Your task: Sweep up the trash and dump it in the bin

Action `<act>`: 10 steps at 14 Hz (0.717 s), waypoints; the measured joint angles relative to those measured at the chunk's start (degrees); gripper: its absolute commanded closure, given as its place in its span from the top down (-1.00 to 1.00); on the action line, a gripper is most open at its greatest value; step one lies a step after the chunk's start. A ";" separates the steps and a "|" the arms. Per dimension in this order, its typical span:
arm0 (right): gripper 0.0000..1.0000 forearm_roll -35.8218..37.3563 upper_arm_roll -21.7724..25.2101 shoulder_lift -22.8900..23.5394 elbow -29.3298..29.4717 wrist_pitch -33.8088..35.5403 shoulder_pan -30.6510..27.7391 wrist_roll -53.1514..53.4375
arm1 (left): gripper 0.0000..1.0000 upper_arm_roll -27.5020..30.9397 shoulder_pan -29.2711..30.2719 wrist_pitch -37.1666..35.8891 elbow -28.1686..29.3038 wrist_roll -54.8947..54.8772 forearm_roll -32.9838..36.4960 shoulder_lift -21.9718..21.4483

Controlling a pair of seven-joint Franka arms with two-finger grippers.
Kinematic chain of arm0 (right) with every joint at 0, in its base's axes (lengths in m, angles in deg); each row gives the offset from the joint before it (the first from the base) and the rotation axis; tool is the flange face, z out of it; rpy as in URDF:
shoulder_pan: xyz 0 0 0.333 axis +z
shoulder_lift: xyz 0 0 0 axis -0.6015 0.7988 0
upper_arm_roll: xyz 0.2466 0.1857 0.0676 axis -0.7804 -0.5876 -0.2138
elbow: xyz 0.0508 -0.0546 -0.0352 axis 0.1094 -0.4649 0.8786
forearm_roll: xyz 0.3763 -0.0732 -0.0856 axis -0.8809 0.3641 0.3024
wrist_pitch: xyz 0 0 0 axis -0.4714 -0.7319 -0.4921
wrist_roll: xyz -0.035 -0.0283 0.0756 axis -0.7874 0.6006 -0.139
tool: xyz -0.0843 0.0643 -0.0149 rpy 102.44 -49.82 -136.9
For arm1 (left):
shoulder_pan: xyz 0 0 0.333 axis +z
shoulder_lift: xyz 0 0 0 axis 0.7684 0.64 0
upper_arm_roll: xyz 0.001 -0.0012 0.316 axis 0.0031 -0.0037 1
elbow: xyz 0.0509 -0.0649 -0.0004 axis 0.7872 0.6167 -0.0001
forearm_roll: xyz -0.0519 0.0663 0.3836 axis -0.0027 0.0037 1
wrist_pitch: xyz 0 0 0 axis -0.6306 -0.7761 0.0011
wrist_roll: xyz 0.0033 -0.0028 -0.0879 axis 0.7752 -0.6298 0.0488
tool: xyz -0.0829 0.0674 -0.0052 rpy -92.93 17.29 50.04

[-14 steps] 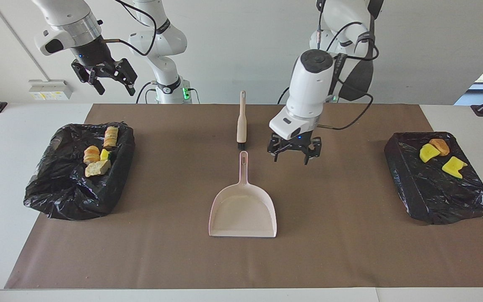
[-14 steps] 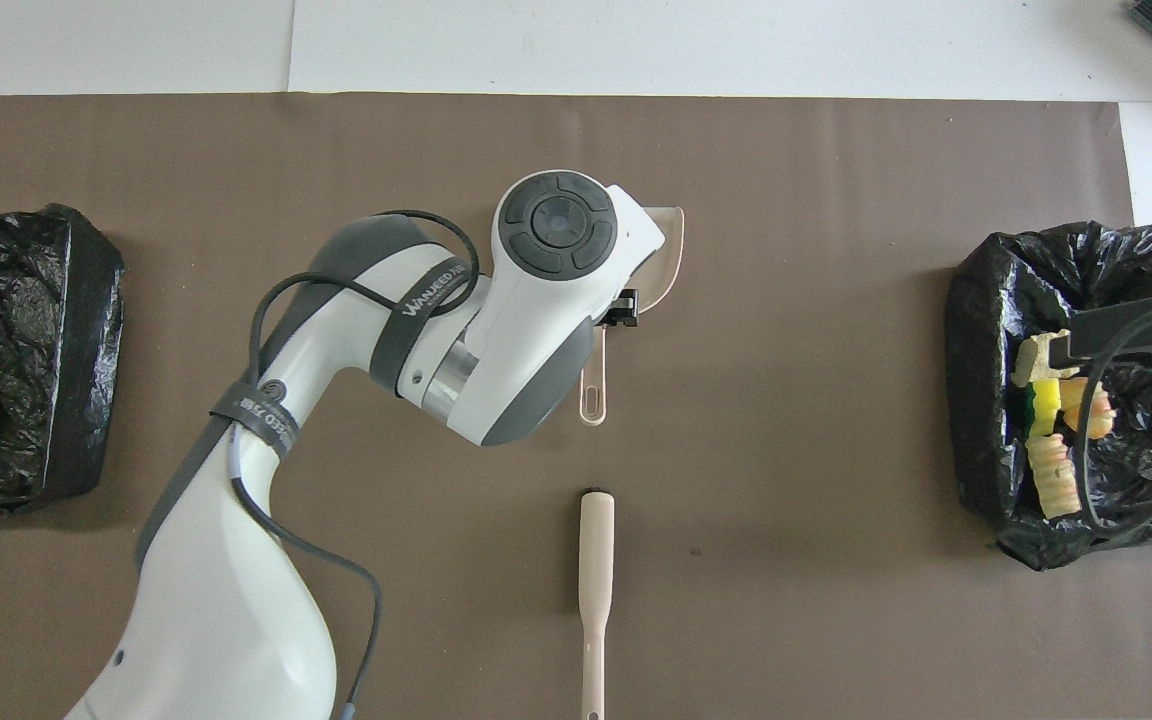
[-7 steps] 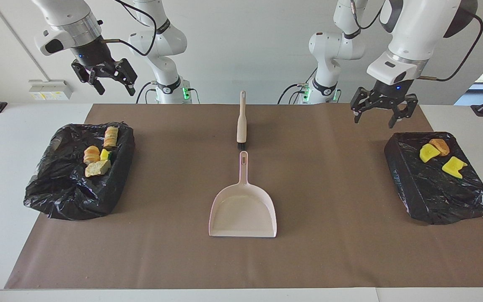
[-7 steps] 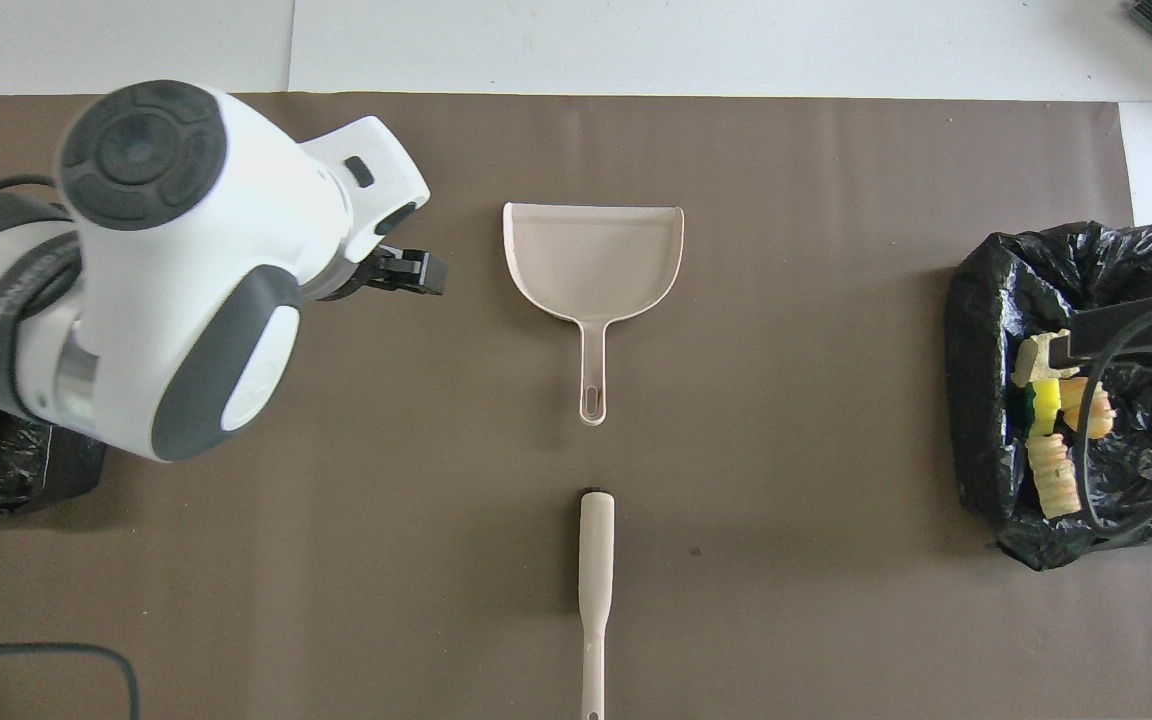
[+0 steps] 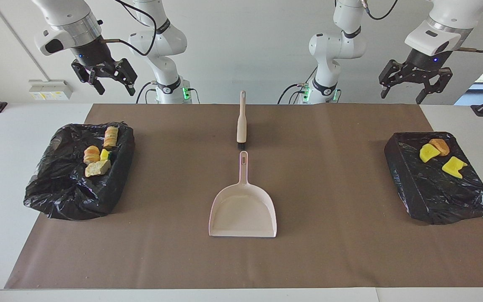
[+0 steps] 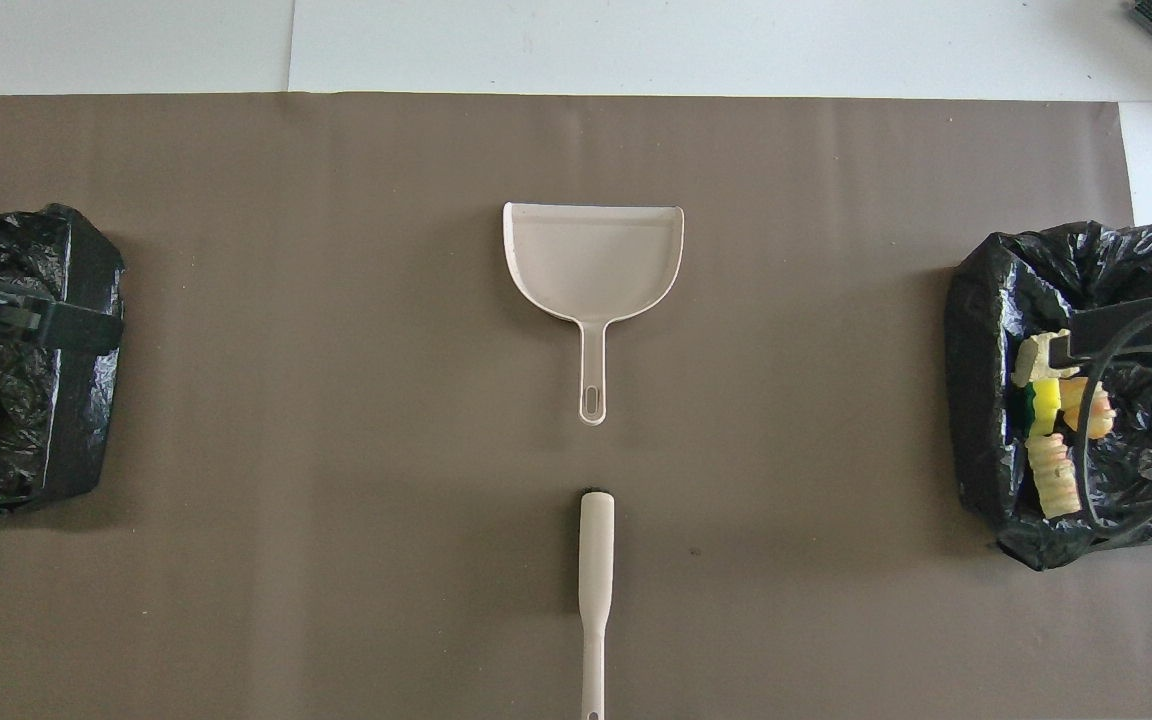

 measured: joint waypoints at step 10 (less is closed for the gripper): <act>1.00 0.00 0.00 0.00 0.00 0.00 0.00 0.00 | 1.00 0.79 0.14 -2.29 -0.33 0.97 0.01 0.11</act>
